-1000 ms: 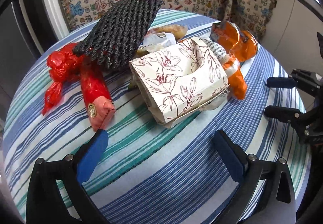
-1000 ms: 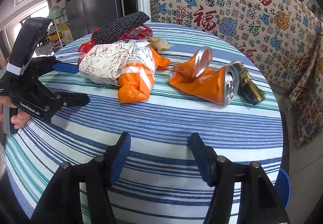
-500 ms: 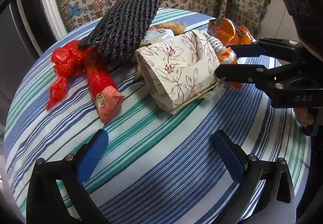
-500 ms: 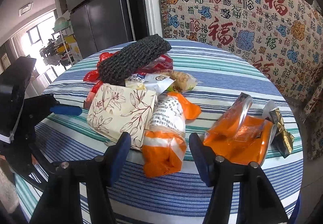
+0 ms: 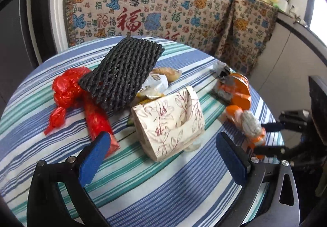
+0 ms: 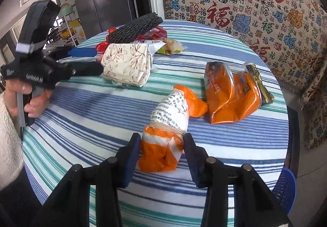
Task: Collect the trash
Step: 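Lift the orange-white wrapper with the right gripper while the left gripper approaches the floral paper box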
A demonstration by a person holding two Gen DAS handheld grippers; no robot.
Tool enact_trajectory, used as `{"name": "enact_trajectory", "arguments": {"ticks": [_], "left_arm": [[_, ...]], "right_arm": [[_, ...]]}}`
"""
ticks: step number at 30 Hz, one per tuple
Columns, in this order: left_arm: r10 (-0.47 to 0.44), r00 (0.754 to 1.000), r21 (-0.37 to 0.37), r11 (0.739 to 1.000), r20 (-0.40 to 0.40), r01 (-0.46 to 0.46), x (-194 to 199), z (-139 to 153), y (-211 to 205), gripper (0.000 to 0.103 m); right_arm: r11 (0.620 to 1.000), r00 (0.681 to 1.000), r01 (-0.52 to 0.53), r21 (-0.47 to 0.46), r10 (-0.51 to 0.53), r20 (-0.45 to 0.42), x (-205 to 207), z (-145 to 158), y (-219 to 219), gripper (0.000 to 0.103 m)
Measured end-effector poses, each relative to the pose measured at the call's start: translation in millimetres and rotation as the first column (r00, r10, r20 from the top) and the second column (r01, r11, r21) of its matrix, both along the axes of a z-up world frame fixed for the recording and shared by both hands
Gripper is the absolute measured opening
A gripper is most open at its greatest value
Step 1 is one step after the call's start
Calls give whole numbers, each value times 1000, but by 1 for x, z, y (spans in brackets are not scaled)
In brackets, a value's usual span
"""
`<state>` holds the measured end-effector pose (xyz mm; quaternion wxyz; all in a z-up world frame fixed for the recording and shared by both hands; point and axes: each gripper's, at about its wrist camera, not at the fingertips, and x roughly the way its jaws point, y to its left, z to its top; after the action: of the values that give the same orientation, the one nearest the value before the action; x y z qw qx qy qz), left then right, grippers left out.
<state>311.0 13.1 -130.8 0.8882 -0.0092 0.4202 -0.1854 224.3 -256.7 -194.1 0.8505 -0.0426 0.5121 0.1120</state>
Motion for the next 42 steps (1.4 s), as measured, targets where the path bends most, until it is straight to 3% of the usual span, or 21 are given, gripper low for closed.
{"name": "enact_trajectory", "arguments": {"ticks": [4,8,11,14,17,19,22,28,31,33,38,39,40,41,42], "left_arm": [[45,999,-28,999,-24,-46,17,-12,-11,102],[-61,994,-67,996,-91,55,7,-20,-20,80],[-181,973,-106,980,-143,167,-19,-25,-24,80],[-265,953,-54,964,-145,260,-47,-24,-29,83],[-209,974,42,976,-90,213,-56,-18,-28,99],[-165,985,85,982,-46,168,-51,-15,-30,99],[-127,992,92,987,-15,128,-32,-14,-37,100],[-85,996,159,984,42,77,-6,-19,-61,100],[-108,992,121,988,58,100,-10,-16,-59,94],[-124,992,99,988,32,120,-10,-15,-55,67],[-81,995,22,996,-64,83,-27,-22,-39,46],[-77,994,18,997,-80,79,-33,-22,-37,46],[-84,992,16,996,-93,86,-40,-22,-36,46],[-96,991,24,995,-98,99,-48,-21,-36,52],[-106,990,37,993,-91,110,-52,-19,-37,67]], "right_arm": [[1000,1000,-4,-7,4,11,-8,2,-5,44],[1000,1000,9,-7,-9,15,-13,3,-14,44],[1000,1000,13,-7,-12,13,-15,4,-20,44],[1000,1000,11,-10,-11,10,-16,5,-22,45],[1000,1000,10,-23,-10,13,-15,5,-20,47],[999,1000,16,-42,-15,17,-15,3,-17,52],[998,999,34,-49,-34,-6,-13,-6,-13,62],[998,999,51,-48,-52,-10,-11,-11,-8,67],[998,998,56,-19,-56,3,-12,-7,-11,67],[998,998,65,17,-65,11,-11,-2,-16,67],[992,995,101,71,-101,-6,-3,-3,-22,64],[992,994,105,76,-104,-18,-1,-4,-21,57],[991,995,101,86,-100,-25,0,-4,-21,43],[992,995,98,85,-95,-31,1,-4,-20,43],[993,995,93,76,-91,-30,1,-3,-18,43]]}}
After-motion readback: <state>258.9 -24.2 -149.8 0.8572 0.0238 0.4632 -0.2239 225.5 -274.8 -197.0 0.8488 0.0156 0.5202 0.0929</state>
